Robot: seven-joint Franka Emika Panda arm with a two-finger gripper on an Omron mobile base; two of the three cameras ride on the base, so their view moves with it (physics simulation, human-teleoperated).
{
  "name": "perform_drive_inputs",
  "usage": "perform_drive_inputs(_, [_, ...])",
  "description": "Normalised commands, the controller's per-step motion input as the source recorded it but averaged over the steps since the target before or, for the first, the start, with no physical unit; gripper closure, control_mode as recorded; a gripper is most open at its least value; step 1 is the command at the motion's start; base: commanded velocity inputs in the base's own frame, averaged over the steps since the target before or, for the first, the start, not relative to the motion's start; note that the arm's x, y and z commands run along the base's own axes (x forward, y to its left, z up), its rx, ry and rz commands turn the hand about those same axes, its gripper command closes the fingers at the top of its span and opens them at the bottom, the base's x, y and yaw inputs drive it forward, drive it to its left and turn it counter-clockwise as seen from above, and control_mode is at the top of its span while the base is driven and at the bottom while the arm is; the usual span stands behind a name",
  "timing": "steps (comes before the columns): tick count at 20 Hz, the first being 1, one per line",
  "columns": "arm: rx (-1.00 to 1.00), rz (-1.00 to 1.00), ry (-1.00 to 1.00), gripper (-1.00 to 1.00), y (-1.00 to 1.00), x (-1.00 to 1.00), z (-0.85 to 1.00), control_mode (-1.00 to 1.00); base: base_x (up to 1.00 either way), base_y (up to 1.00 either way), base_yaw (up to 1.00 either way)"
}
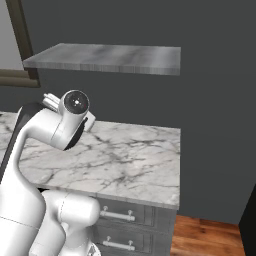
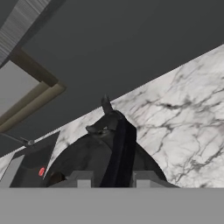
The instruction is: Open the cabinet, pick the kettle from the cabinet, and place it in the sink.
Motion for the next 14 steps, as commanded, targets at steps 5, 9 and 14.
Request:
perform_drive_inputs(5, [0.0,0.0,0.0,1.0,0.0,0.0,0.0,-1.0,0.0,0.0,0.0])
perform_drive_inputs(9, [0.0,0.0,0.0,1.0,0.0,0.0,0.0,-1.0,0.0,0.0,0.0])
perform_drive_inputs(14, [0.0,0.0,0.0,1.0,0.0,0.0,0.0,1.0,0.0,0.0,0.0])
